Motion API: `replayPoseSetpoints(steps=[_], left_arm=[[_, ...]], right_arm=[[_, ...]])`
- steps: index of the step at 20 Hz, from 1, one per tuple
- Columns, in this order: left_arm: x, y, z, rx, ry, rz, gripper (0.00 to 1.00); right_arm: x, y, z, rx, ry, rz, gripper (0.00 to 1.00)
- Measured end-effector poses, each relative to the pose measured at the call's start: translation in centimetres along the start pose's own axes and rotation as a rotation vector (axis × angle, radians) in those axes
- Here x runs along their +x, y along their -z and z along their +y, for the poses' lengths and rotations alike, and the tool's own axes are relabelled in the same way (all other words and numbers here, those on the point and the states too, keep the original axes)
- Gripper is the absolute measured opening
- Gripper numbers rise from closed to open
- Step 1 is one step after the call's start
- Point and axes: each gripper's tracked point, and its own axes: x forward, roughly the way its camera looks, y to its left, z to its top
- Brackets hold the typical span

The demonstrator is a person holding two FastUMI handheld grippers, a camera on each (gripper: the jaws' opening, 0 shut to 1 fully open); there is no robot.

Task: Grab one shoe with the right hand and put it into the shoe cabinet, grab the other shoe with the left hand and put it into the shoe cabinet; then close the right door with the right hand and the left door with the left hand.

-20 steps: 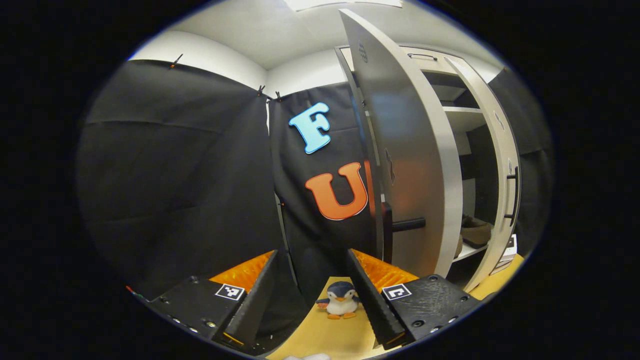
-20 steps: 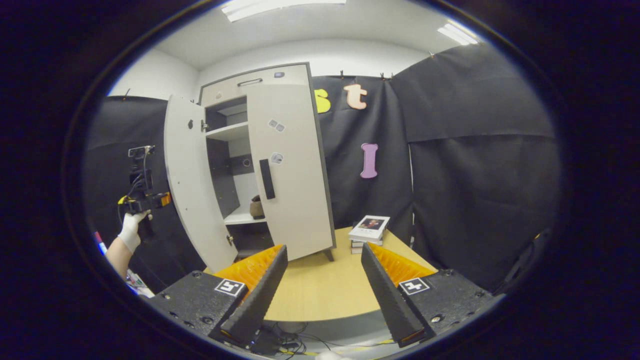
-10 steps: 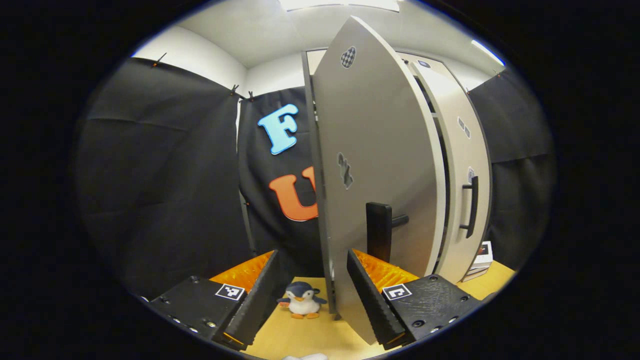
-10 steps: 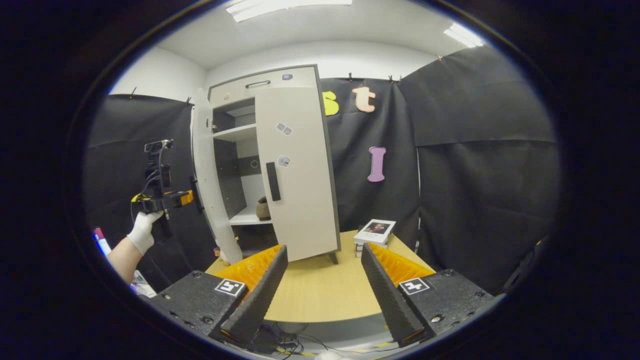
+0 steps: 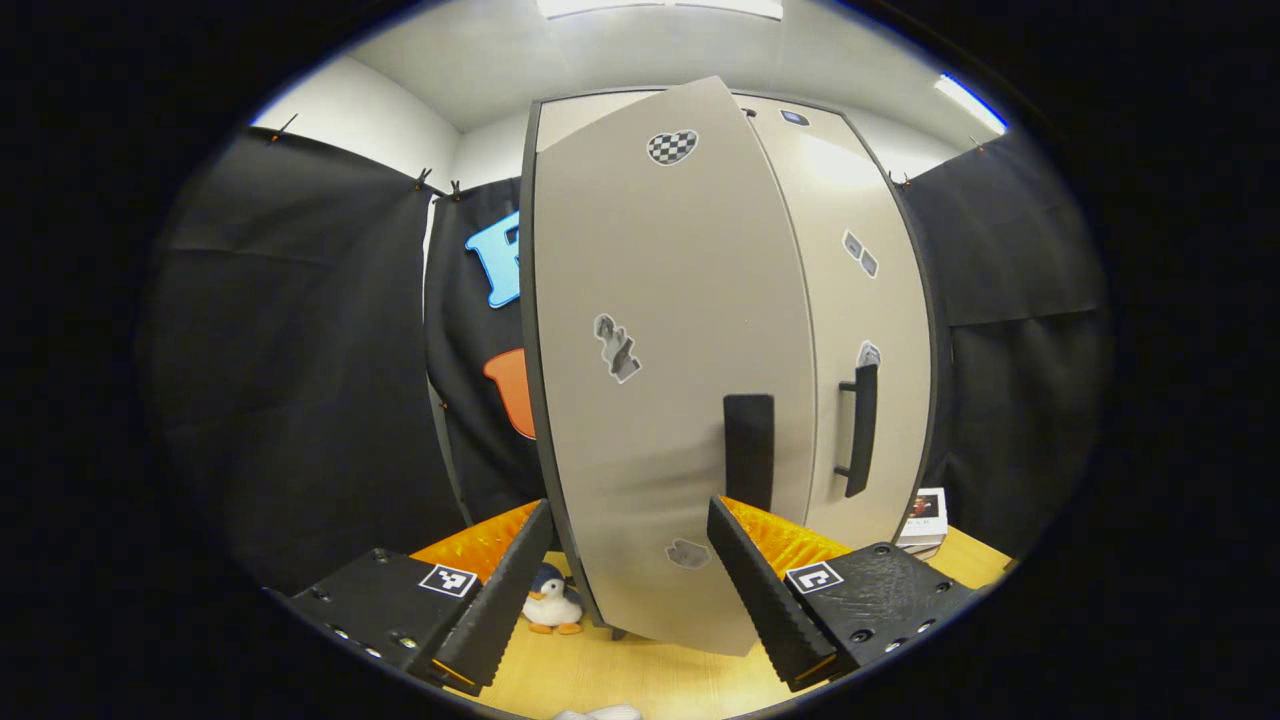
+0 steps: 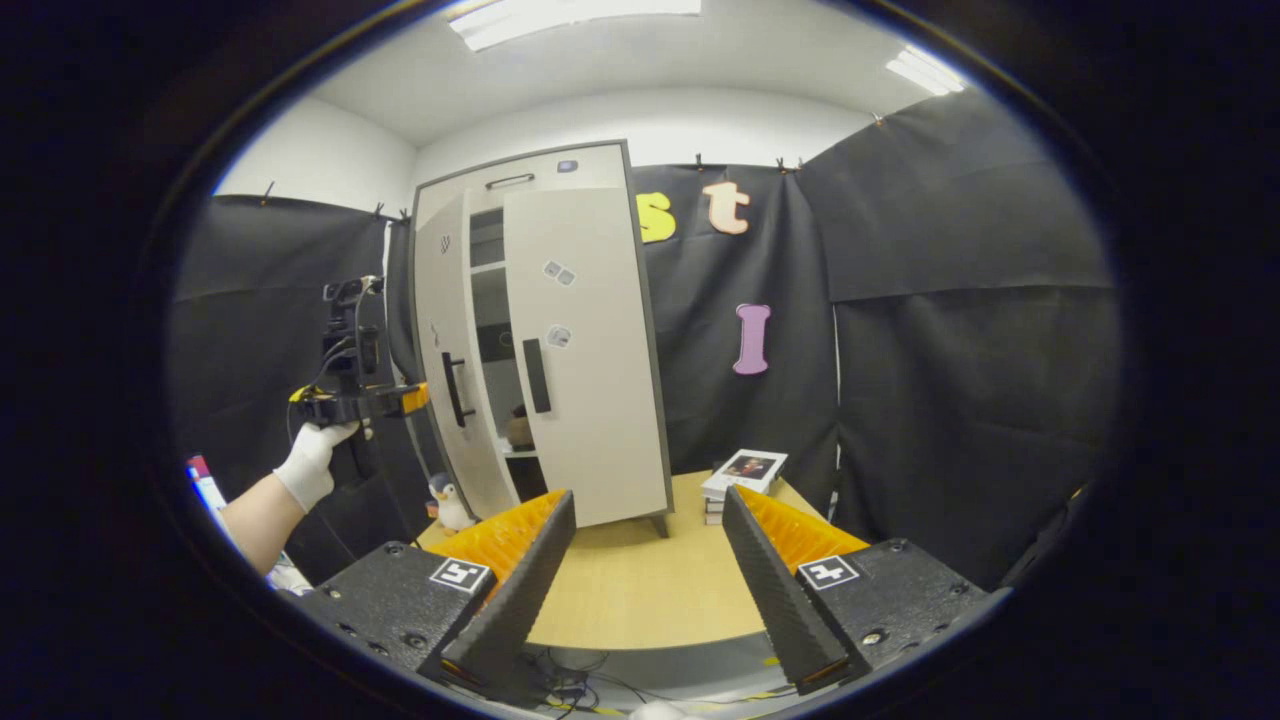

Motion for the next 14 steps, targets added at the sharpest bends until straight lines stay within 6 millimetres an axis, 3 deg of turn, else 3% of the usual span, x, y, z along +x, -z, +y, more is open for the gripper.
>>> replayPoseSetpoints(steps=[1, 8, 14], left_arm=[[-1.0, 0.1, -0.2, -0.002, 0.001, 0.005, 0.96], [-9.8, 0.1, -2.2, -0.066, 0.028, 0.01, 0.96], [-17.0, -1.4, -2.6, -0.059, 0.016, -0.026, 0.96]], right_arm=[[0.3, 0.0, 1.1, 0.0, -0.007, 0.0, 0.97], [1.1, -0.4, 1.0, -0.009, -0.051, 0.001, 0.97], [1.9, -1.4, 0.9, -0.032, -0.059, -0.017, 0.97]])
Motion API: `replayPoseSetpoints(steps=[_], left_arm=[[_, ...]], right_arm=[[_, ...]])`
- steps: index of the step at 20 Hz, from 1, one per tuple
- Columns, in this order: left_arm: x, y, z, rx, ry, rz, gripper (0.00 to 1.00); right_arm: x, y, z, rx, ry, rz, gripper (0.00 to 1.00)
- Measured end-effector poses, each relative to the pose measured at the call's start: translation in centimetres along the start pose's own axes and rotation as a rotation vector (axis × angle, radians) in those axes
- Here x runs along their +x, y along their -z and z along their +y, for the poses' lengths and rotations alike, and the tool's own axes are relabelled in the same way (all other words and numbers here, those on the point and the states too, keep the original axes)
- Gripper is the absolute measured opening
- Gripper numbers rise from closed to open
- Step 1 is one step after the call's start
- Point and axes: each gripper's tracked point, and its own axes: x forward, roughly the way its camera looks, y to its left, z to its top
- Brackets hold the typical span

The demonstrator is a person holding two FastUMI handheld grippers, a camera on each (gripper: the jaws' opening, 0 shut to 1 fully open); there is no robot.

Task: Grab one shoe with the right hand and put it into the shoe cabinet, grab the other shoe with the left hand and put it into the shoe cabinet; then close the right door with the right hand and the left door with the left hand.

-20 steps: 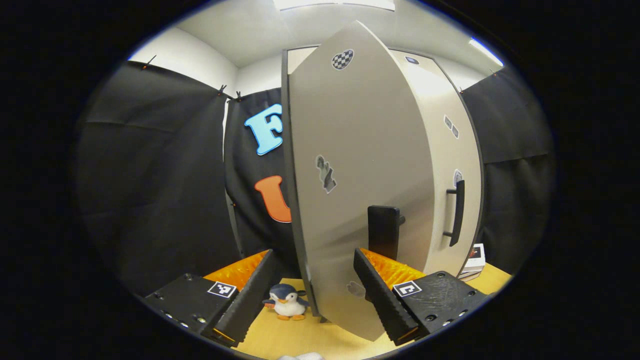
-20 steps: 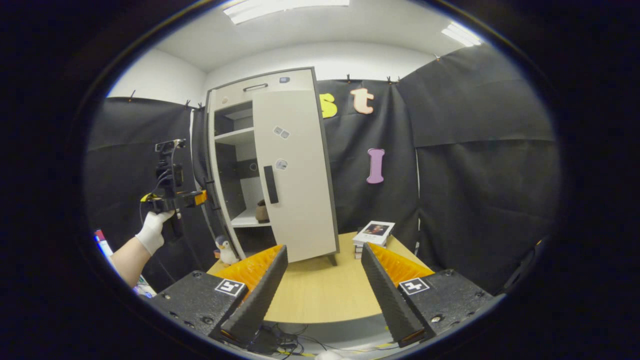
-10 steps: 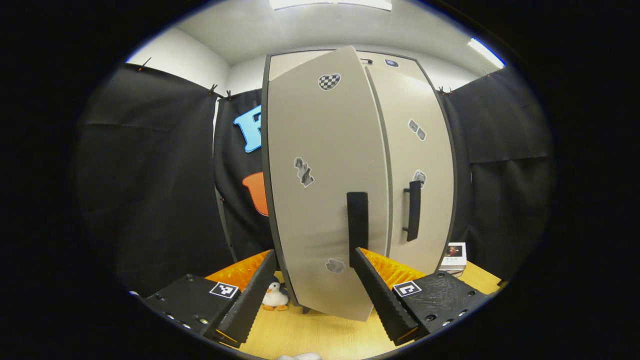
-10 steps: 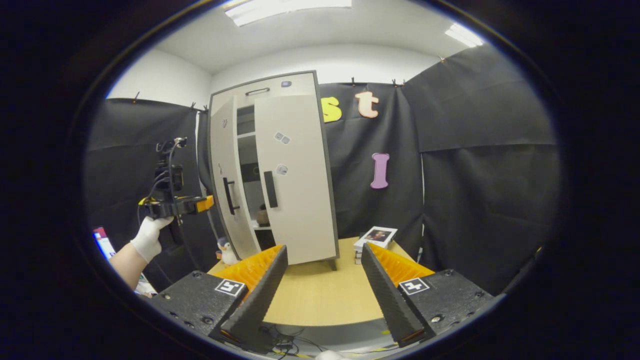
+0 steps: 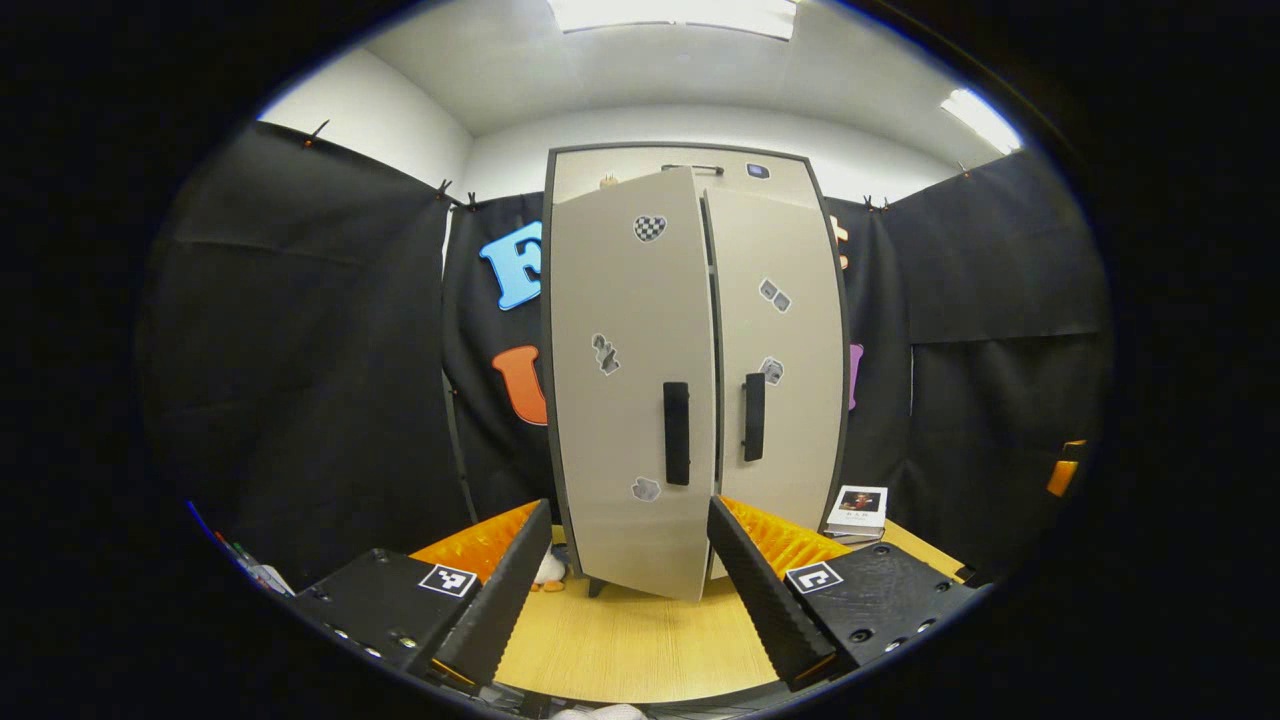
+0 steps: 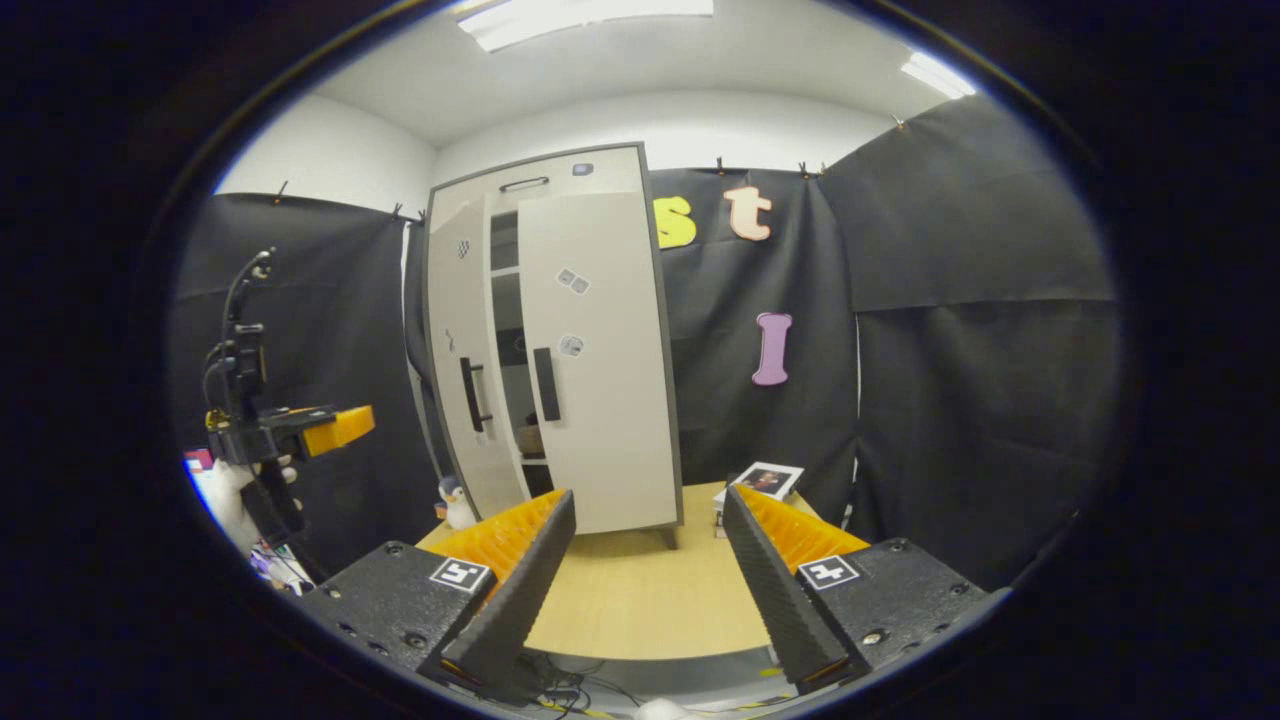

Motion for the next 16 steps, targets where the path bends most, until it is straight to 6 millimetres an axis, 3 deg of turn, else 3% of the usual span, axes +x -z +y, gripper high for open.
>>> replayPoseSetpoints(steps=[6, 10, 16], left_arm=[[-6.4, 0.7, -0.6, 0.024, -0.042, -0.003, 0.96], [-9.8, 1.7, -2.4, 0.031, -0.035, 0.016, 0.96], [-12.2, 1.5, -3.9, 0.005, -0.043, 0.017, 0.96]], right_arm=[[-0.4, 0.0, -0.4, 0.004, -0.013, 0.001, 0.97], [-1.0, -0.4, -0.8, -0.003, -0.008, -0.017, 0.97], [-2.3, 0.4, -0.6, -0.031, -0.037, -0.008, 0.97]])
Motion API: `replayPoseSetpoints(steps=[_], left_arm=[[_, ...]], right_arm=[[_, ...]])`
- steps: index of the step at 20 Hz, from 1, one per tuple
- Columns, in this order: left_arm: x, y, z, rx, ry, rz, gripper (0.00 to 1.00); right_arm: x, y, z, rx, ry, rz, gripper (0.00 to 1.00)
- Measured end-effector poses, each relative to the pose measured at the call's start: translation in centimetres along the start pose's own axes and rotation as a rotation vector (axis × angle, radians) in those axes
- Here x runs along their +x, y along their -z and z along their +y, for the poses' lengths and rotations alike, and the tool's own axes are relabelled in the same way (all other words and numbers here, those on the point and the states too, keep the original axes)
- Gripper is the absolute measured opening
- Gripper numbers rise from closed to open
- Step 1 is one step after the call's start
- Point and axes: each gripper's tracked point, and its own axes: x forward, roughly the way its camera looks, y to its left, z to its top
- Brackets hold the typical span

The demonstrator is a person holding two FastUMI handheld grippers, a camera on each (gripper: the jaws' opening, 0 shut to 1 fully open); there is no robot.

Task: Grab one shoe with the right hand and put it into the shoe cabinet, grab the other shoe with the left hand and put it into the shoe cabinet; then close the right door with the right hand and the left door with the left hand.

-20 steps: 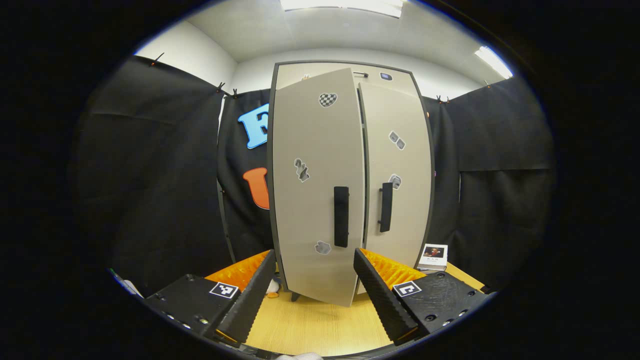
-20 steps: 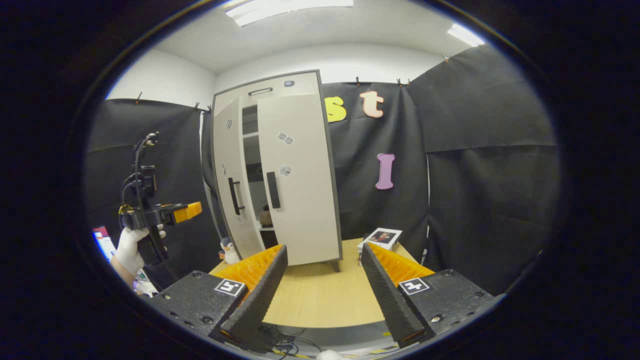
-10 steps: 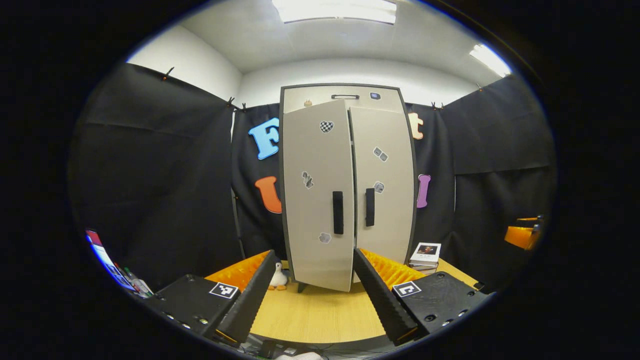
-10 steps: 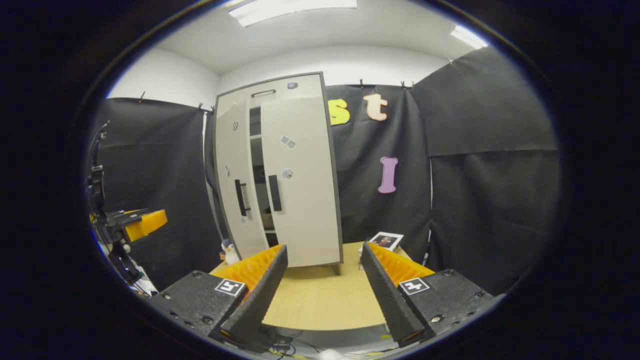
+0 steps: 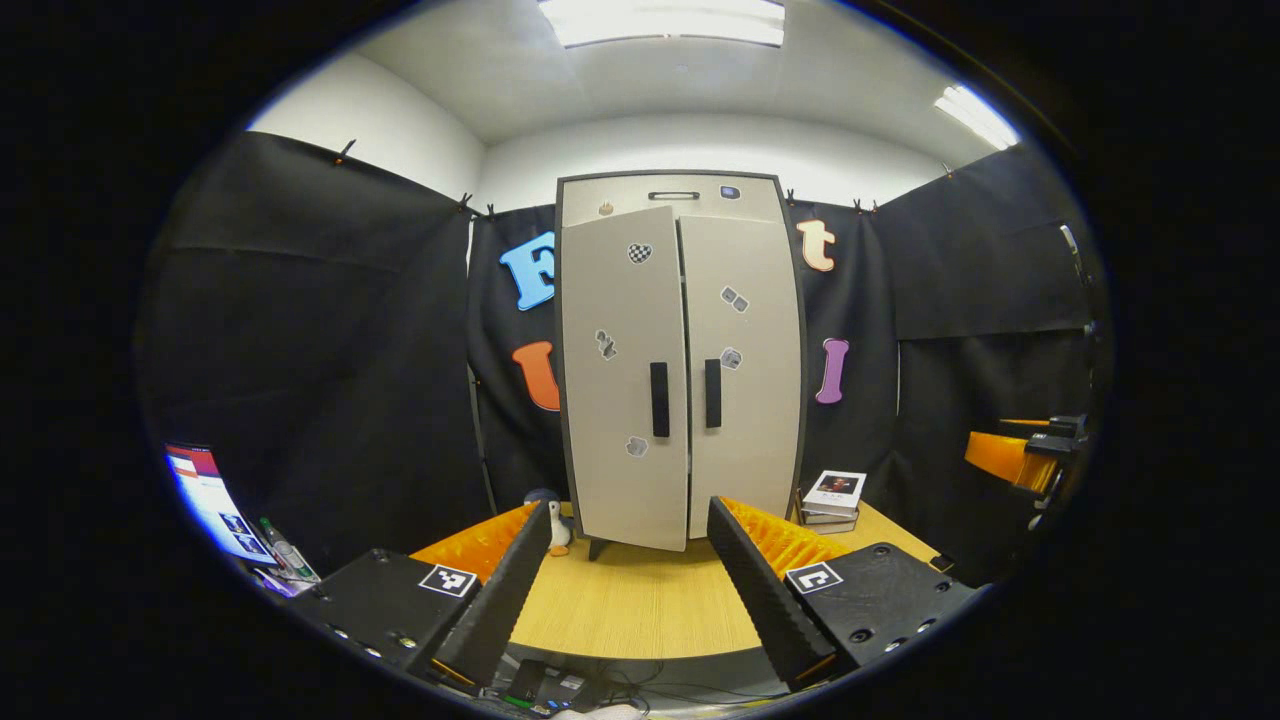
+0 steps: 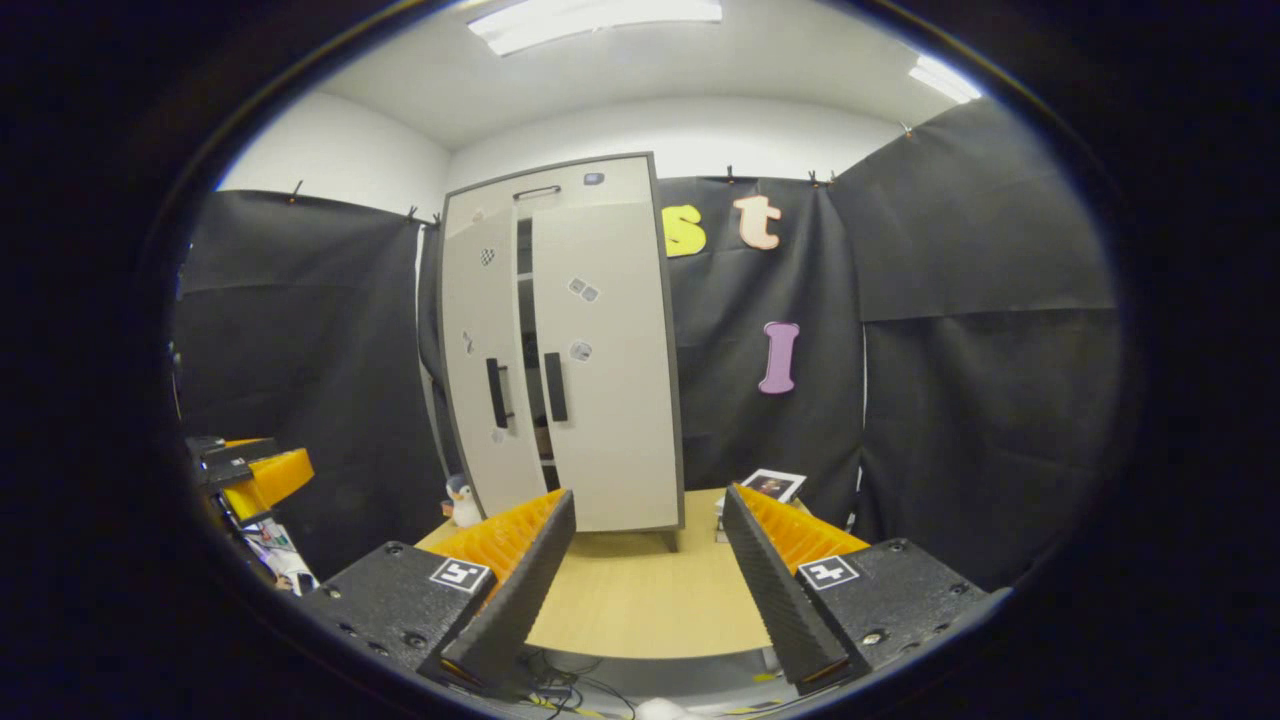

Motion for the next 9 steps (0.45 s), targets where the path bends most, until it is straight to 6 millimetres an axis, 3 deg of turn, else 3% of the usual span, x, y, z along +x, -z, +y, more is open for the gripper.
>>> replayPoseSetpoints(steps=[8, 9], left_arm=[[-1.8, 0.1, -0.4, -0.012, -0.022, 0.002, 0.96], [-2.0, 0.0, -0.5, -0.009, -0.022, 0.0, 1.0]], right_arm=[[-1.2, 0.5, -0.2, -0.005, -0.019, 0.008, 0.97], [-1.4, 0.3, -0.2, -0.008, -0.022, 0.002, 0.97]])
